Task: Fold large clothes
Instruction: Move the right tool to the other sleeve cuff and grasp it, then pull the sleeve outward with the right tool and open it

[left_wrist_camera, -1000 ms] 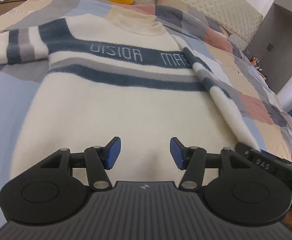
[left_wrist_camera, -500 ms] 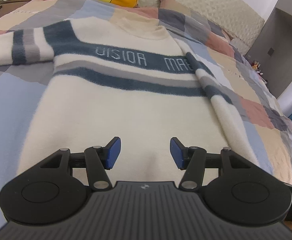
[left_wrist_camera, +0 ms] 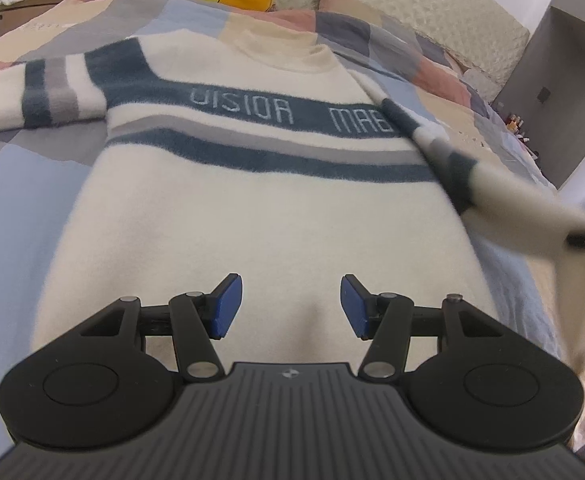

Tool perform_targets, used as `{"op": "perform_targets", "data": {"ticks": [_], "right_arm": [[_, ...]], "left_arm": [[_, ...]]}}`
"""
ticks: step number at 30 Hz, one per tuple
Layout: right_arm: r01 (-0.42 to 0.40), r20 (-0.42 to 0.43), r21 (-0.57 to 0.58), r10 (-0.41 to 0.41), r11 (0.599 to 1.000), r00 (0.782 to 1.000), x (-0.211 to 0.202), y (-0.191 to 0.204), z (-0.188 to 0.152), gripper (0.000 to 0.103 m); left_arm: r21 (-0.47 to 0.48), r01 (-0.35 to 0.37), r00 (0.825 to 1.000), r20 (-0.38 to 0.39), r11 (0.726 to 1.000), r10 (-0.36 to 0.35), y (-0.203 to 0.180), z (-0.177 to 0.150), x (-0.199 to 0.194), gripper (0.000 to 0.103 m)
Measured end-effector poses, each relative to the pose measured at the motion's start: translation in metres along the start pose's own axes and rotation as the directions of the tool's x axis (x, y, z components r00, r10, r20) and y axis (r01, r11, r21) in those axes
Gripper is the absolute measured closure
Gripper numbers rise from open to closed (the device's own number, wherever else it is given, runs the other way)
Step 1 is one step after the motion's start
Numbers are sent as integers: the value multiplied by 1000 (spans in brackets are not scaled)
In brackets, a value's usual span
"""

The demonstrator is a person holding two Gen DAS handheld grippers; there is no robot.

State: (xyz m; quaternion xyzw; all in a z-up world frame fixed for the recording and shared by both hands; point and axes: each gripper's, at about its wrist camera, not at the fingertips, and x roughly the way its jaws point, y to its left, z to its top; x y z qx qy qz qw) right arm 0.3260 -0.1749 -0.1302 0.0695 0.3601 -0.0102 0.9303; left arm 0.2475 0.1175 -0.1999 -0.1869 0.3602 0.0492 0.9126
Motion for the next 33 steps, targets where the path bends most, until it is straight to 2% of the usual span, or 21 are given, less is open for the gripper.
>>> {"op": "perform_targets", "data": {"ticks": [4, 7, 10, 14, 18, 22, 28, 33], "right_arm": [[41, 35, 19, -42, 999, 999, 21, -26, 57, 86], [34, 46, 102, -39, 994, 998, 45, -50, 99, 86], [81, 54, 146, -90, 986, 994, 72, -66, 133, 87], [138, 61, 172, -151, 975, 987, 111, -84, 172, 87], [206, 57, 192, -220, 960, 974, 150, -110, 199, 87], [245, 20, 228, -256, 942, 966, 194, -134, 210, 87], [257, -78, 241, -245, 936, 966, 262, -153, 195, 87], [242, -90, 233, -227, 942, 970, 288, -152, 191, 86]], "left_arm": [[-18, -5, 1000, -13, 1000, 5, 3, 1, 7, 42], [-26, 21, 1000, -13, 999, -22, 3, 2, 10, 42], [-19, 64, 998, -19, 998, -65, 0, 4, 13, 42], [27, 64, 998, 0, 998, -64, -8, 6, 14, 42], [25, 89, 996, -3, 996, -89, -10, 11, 20, 42], [-51, 143, 989, -30, 988, -144, 2, 17, 39, 42], [-87, 101, 993, -58, 991, -107, 14, 23, 60, 42], [-70, 89, 994, -57, 994, -93, 10, 27, 63, 42]]}}
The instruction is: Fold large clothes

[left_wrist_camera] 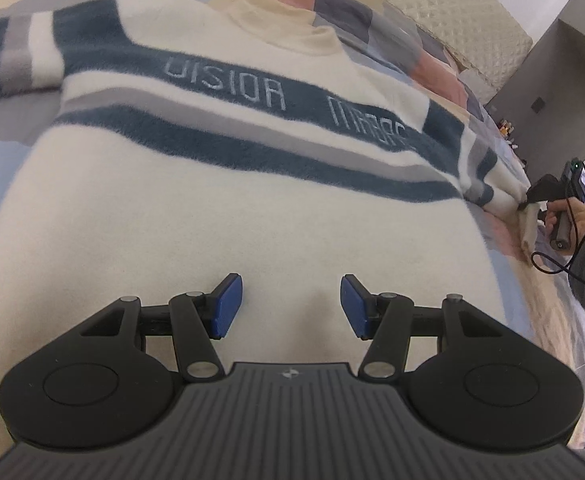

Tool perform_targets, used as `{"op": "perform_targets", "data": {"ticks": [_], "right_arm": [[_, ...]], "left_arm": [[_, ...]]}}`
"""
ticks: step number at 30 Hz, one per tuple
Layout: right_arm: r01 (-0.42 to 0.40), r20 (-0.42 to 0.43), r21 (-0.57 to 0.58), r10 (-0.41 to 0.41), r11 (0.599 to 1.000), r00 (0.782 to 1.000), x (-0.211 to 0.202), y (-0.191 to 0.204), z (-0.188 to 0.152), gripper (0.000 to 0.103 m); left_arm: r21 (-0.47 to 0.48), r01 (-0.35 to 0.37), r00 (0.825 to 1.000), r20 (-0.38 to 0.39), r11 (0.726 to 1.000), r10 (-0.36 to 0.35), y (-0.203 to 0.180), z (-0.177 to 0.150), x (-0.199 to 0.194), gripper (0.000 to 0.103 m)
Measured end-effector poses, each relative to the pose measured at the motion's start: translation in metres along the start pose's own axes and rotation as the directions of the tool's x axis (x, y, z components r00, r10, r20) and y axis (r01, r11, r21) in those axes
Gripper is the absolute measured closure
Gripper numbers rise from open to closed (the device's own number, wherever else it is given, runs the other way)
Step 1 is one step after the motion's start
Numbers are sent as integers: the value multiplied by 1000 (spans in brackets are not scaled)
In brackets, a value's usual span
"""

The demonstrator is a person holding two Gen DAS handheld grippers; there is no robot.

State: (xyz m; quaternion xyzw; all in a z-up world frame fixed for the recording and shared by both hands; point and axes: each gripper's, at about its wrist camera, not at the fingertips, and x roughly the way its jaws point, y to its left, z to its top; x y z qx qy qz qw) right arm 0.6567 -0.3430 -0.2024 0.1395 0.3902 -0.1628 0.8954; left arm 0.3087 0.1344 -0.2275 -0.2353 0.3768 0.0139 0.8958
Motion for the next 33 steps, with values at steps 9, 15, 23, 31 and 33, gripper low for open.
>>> {"op": "perform_targets", "data": {"ticks": [9, 15, 23, 31, 33], "right_arm": [[-30, -38, -94, 26, 995, 999, -23, 10, 1, 77], [-124, -55, -172, 117, 977, 992, -58, 1, -11, 42], [-144, -44, -323, 137, 935, 990, -92, -18, -67, 42], [-123, -20, -502, 131, 856, 991, -74, -19, -117, 43], [-68, 6, -589, 89, 806, 996, -66, -14, -129, 43]], "left_arm": [[4, -20, 1000, 13, 1000, 20, -4, -3, -5, 42], [10, -12, 999, 32, 1000, 12, -9, -7, -17, 42], [30, -32, 998, 50, 999, 31, -18, -10, -22, 42], [43, -32, 998, 60, 999, 30, -20, -14, -26, 42], [46, -41, 997, 64, 998, 38, -20, -13, -25, 42]]}}
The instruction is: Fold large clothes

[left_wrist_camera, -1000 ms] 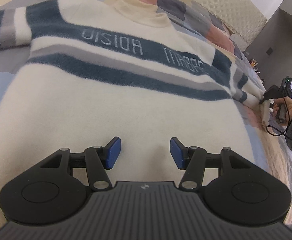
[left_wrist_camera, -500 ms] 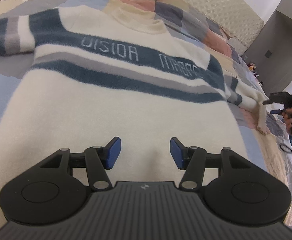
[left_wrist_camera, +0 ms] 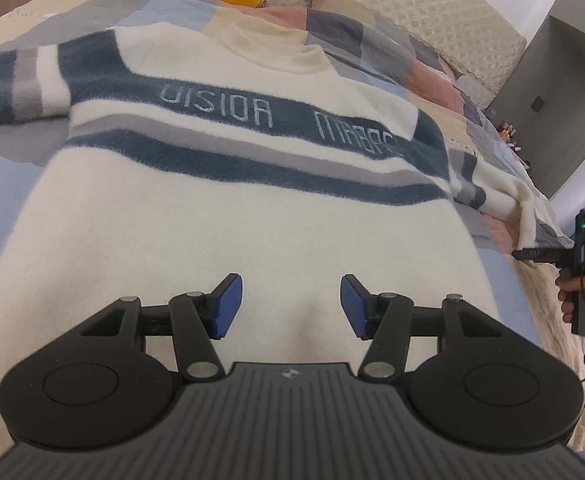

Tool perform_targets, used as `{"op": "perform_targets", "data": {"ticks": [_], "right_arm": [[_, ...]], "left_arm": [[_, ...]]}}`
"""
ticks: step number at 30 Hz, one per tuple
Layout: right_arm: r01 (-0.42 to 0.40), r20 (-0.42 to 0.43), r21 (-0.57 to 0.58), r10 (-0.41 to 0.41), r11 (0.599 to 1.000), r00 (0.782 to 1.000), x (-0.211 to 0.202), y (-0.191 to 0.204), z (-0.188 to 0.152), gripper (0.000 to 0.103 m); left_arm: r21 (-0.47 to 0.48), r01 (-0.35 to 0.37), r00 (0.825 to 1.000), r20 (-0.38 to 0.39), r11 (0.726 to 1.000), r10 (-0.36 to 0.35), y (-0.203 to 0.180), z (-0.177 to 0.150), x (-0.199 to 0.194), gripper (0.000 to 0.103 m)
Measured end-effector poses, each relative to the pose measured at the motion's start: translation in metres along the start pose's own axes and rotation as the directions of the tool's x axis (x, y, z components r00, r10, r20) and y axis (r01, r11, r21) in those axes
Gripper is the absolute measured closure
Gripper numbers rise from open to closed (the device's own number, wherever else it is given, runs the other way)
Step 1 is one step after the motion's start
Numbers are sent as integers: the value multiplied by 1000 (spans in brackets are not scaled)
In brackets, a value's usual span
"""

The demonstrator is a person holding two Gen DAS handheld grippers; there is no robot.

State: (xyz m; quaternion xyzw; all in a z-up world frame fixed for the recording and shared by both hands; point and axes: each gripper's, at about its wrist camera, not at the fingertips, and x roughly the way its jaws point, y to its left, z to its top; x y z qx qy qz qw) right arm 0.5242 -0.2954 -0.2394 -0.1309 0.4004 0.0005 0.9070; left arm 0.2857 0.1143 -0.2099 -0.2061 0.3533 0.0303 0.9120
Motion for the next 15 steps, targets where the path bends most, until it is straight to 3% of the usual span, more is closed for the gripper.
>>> {"op": "perform_targets", "data": {"ticks": [5, 9, 15], "right_arm": [[52, 52, -100, -47, 994, 998, 6, 11, -5, 44], [122, 69, -124, -114, 985, 991, 3, 12, 2, 85], [127, 156, 49, -133, 991, 979, -22, -33, 15, 88]], "left_arm": [[2, -20, 1000, -3, 1000, 20, -1, 1, 6, 42], [9, -24, 1000, -10, 1000, 24, -2, 0, 9, 42], [5, -36, 999, -9, 999, 36, 1, -2, 10, 42]]}}
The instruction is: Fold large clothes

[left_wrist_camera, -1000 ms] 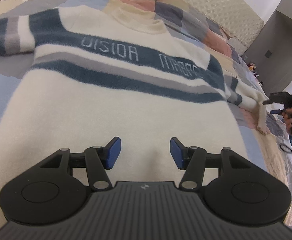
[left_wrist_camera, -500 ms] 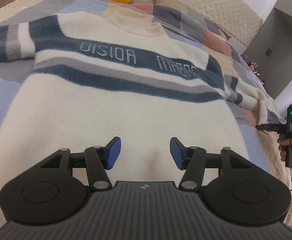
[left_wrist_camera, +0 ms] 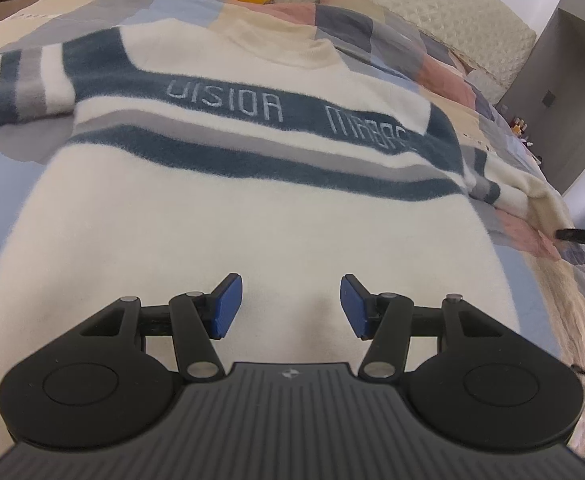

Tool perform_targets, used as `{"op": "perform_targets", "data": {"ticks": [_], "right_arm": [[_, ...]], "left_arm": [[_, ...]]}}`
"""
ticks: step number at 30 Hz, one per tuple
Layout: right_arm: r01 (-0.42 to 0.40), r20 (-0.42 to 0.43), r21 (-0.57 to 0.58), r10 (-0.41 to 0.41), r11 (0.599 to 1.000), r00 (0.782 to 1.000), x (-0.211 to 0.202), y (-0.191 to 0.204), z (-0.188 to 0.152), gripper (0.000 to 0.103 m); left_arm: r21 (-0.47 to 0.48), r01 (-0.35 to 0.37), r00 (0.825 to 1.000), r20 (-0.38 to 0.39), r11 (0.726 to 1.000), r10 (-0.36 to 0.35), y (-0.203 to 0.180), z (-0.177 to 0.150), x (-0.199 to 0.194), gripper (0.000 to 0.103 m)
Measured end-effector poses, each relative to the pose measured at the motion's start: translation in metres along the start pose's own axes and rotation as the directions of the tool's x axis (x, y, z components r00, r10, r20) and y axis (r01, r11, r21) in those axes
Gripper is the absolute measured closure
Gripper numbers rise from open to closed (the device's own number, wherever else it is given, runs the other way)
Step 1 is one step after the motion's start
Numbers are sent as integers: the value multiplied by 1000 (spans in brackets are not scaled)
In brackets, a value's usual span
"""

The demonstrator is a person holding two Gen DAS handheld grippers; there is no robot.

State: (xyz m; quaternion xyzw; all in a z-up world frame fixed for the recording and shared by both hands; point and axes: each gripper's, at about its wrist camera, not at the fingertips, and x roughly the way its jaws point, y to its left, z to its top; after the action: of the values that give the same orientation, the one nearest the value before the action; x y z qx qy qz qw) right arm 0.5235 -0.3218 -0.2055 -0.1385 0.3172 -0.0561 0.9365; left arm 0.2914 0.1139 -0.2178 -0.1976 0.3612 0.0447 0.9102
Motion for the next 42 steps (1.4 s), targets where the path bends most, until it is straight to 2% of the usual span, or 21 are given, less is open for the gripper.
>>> {"op": "perform_targets", "data": {"ticks": [4, 6, 8, 10, 11, 15, 17, 21, 23, 25, 28, 32, 34, 38, 40, 42], "right_arm": [[83, 18, 135, -86, 987, 996, -2, -51, 22, 89], [93, 10, 217, -97, 972, 995, 3, -77, 32, 89], [66, -7, 372, -69, 926, 998, 12, -112, 40, 89], [43, -37, 521, -28, 853, 999, 27, -142, 40, 89], [45, -51, 564, -20, 824, 999, 35, -152, 39, 89], [58, -93, 646, 3, 761, 996, 66, -168, 29, 91], [65, -111, 647, 9, 760, 994, 83, -168, 24, 91], [92, -141, 603, -8, 793, 990, 112, -163, 15, 92], [101, -153, 585, -13, 805, 988, 125, -161, 1, 92], [75, -118, 619, -2, 782, 993, 126, -162, -11, 92], [65, -104, 586, -5, 808, 995, 128, -159, -12, 92], [64, -103, 575, -6, 815, 995, 125, -160, -8, 91], [59, -91, 593, -6, 803, 996, 121, -162, -8, 90], [103, -95, 580, -58, 808, 994, 104, -149, -8, 79], [110, -88, 582, -72, 806, 993, 94, -142, -8, 51], [112, -79, 591, -81, 799, 994, 83, -137, -10, 35]], "left_arm": [[-1, -17, 1000, 7, 1000, 17, 0, -1, -2, 42], [-12, -27, 1000, 13, 1000, 27, 1, 0, -4, 42], [-26, -34, 999, 13, 999, 34, 2, 1, -4, 42], [-25, -47, 999, 12, 999, 47, 2, 2, -2, 42], [-21, -56, 998, 10, 998, 56, 1, 3, 0, 42], [-10, -86, 996, 20, 996, 86, -4, 7, 6, 42], [-13, -85, 996, 32, 996, 85, -7, 10, 7, 42], [-10, -80, 995, 53, 997, 80, -12, 15, 7, 42], [-56, -45, 998, 37, 997, 48, -9, 18, 11, 42], [-83, -28, 999, 37, 996, 31, -9, 21, 12, 42], [-58, -37, 998, 53, 998, 40, -14, 23, 11, 42], [-57, -28, 999, 40, 998, 30, -16, 21, 12, 42], [-52, -36, 998, 41, 998, 38, -16, 21, 11, 42], [-23, -64, 998, 24, 998, 65, -20, 18, 11, 42], [-6, -72, 997, 12, 997, 72, -21, 15, 12, 42], [7, -72, 997, 8, 997, 72, -24, 12, 11, 42]]}}
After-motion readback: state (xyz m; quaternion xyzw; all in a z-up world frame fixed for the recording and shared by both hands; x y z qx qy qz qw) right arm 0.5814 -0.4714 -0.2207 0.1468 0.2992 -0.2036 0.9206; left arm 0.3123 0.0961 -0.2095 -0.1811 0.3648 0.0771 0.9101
